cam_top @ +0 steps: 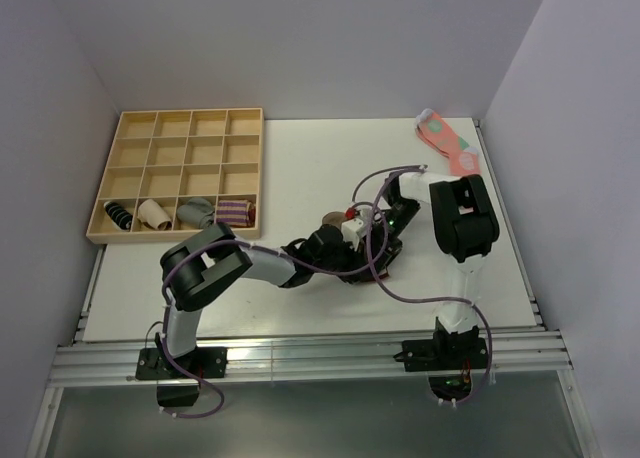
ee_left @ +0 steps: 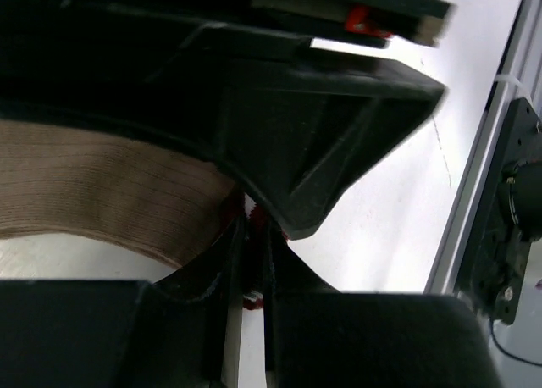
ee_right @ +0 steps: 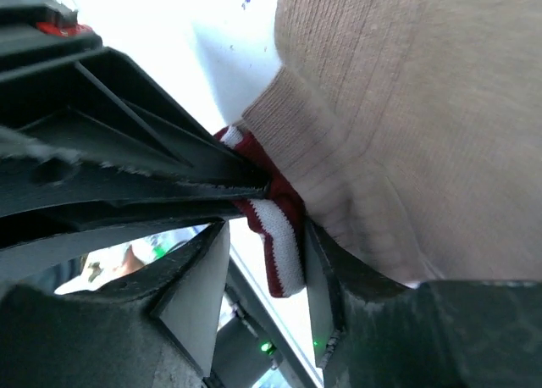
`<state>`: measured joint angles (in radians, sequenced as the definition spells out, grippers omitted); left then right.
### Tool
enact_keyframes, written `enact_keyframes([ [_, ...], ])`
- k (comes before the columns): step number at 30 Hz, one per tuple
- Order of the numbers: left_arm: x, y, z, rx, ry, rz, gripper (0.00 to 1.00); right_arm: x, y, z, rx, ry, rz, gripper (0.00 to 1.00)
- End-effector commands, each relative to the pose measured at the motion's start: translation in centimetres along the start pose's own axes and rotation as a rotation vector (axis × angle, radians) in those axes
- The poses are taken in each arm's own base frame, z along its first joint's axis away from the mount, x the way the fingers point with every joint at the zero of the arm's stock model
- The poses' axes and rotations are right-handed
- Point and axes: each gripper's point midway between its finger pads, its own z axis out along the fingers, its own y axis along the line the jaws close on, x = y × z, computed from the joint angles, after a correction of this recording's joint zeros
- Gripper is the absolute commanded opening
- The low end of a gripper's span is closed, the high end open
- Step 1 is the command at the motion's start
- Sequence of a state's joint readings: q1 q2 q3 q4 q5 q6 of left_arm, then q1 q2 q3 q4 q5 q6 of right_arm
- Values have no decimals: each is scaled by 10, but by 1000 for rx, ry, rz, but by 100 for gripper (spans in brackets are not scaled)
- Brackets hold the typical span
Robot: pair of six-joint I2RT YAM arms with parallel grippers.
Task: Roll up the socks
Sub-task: Roll the sock at the center of the board.
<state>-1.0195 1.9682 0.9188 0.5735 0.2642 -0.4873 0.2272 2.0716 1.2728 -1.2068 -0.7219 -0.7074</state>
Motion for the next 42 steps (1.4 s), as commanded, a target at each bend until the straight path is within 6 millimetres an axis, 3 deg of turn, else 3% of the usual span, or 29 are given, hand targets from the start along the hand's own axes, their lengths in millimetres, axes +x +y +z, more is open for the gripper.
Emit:
enact_keyframes([
  [1, 67, 31, -9, -174, 243, -157, 0, -36, -14, -16, 121, -169, -87, 48],
  [11, 96, 31, -27, -222, 346, -315, 0, -57, -20, -59, 207, -394, -79, 50],
  [23, 111, 43, -50, -244, 464, -446, 0, -40, -15, -87, 269, -525, -172, 45],
  [31, 107, 31, -57, -211, 548, -469, 0, -16, 2, -78, 316, -547, -372, 48],
  [42, 90, 22, -49, -124, 618, -508, 0, 14, 24, -61, 347, -481, -708, 54],
])
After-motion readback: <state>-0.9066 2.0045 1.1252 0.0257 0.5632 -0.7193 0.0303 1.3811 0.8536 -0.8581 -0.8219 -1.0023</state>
